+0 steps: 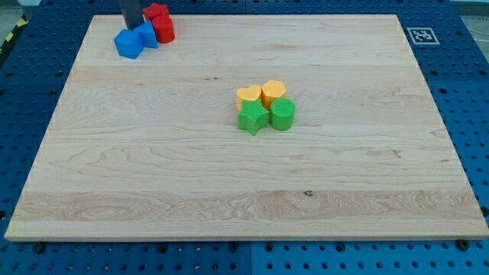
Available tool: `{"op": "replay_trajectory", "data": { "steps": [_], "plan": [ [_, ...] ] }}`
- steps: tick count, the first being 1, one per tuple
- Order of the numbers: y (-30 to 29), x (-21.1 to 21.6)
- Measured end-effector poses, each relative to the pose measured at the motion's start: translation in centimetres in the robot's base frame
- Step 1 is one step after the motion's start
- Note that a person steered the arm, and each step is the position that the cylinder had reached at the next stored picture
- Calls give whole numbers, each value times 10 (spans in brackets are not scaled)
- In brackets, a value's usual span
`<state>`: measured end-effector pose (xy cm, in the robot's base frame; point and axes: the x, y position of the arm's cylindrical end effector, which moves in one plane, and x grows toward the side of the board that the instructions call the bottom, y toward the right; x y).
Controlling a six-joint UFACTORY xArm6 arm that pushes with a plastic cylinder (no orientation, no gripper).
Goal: Move the red star to the top center of the board
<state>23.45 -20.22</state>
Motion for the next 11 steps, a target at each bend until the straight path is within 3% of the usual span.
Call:
{"op": "replay_trajectory", "data": {
  "steps": [1, 4, 7, 10, 11],
  "plan": [
    [0, -27],
    [-1, -43],
    [49, -34],
    [24, -43],
    [53, -43]
  ]
}}
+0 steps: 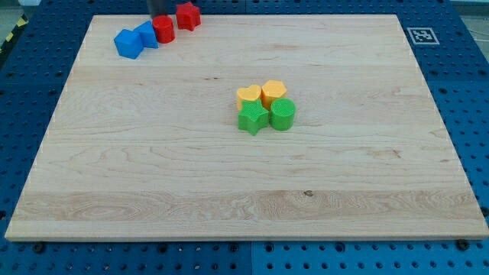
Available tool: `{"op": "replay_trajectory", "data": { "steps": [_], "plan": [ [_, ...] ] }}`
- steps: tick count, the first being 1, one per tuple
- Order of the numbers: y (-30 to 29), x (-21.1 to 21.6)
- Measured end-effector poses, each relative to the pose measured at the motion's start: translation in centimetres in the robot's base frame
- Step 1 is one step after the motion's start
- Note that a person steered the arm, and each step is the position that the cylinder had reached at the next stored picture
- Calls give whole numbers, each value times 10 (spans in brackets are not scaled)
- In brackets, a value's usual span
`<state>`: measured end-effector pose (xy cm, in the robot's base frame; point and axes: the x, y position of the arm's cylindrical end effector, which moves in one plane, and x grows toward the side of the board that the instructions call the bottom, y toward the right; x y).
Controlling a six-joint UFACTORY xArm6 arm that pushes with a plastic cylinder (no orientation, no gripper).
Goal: Move the red star to the top center of the board
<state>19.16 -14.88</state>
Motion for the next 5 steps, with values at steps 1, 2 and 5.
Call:
{"op": "replay_trajectory", "data": {
  "steps": [1, 2, 5],
  "plan": [
    [38, 2],
    [54, 19],
    [57, 9]
  ]
}}
